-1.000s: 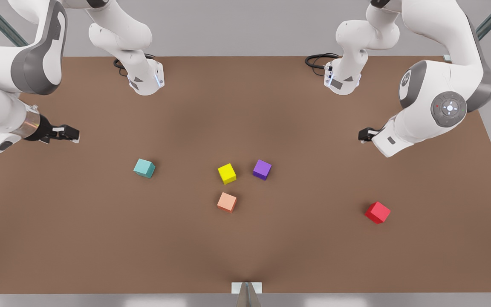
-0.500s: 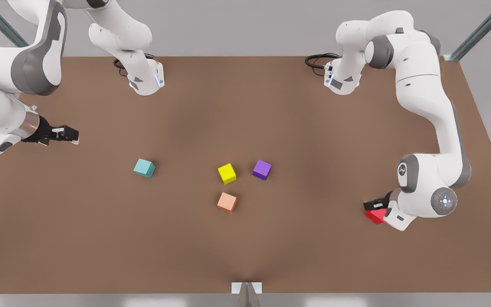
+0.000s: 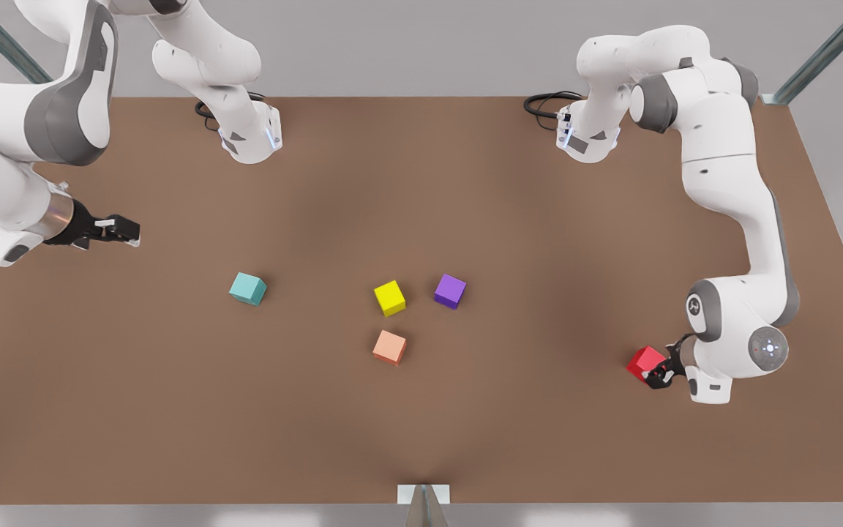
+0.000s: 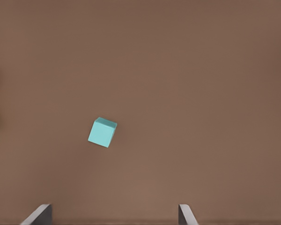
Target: Pick up red wooden cube and pass to hand red wooden cube and place in blue wooden cube
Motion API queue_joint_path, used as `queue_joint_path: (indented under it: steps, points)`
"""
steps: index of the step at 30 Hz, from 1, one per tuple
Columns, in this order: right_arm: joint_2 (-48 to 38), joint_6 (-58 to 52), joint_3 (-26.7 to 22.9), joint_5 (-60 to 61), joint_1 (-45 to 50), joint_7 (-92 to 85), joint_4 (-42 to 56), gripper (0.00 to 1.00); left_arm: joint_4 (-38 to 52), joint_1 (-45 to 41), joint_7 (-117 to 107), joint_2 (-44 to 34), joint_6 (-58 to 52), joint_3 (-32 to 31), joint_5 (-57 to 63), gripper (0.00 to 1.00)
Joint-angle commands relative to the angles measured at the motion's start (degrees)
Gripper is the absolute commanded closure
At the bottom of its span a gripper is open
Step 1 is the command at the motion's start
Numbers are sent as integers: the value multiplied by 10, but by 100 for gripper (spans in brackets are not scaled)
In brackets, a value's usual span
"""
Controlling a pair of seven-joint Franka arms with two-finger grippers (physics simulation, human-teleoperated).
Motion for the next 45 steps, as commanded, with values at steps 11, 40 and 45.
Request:
queue_joint_path:
  steps: [11,40,45]
  points:
    - [0,-7,2,0,0,-1,-2,0,-49,2,-239,7,84,0,-6,0]
    - [3,-19,3,0,2,-2,-2,0,-58,11,-68,62,139,-5,1,0]
    - [4,-19,3,0,2,-2,-3,0,-57,12,-68,67,139,-8,1,0]
